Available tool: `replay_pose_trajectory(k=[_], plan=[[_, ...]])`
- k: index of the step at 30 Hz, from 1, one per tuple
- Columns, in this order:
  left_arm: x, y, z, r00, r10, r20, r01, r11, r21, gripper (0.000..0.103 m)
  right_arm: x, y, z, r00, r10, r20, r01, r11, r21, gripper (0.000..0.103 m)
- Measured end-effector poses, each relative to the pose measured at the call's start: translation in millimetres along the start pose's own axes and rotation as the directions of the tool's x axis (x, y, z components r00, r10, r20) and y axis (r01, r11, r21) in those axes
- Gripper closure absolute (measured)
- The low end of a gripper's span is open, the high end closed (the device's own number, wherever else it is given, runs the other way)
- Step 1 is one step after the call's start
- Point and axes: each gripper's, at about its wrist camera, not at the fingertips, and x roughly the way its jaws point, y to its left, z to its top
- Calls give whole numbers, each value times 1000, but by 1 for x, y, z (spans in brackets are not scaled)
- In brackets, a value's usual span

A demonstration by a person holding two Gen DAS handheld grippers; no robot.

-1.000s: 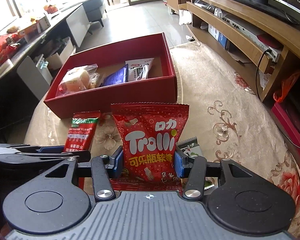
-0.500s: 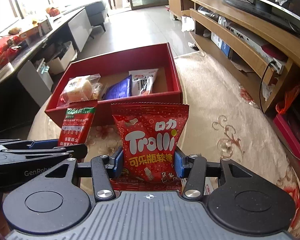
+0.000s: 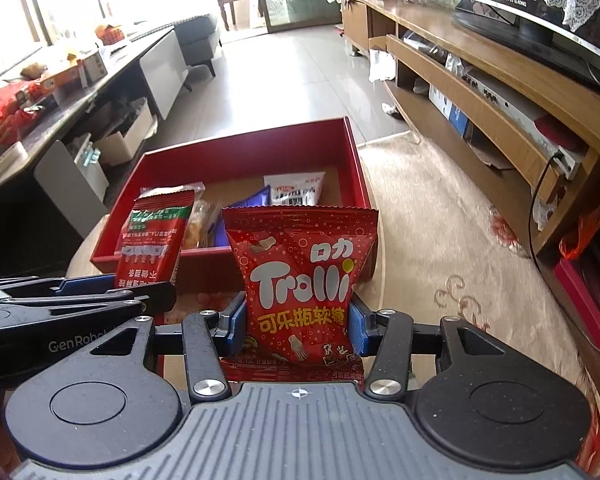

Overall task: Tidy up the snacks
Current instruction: 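Lower both red bags into the red box and open both tools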

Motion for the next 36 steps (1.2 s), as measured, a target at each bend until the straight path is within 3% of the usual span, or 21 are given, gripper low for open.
replay_pose_trajectory(k=[19,36], plan=[[32,8,50,996,75,55,-73,997,-37,62,35,6,47,1000,3,31,-2,1000,-23,46],[85,10,62,989,145,3,-145,989,-39,64,84,5,56,1000,0,-5,0,999,-32,46]])
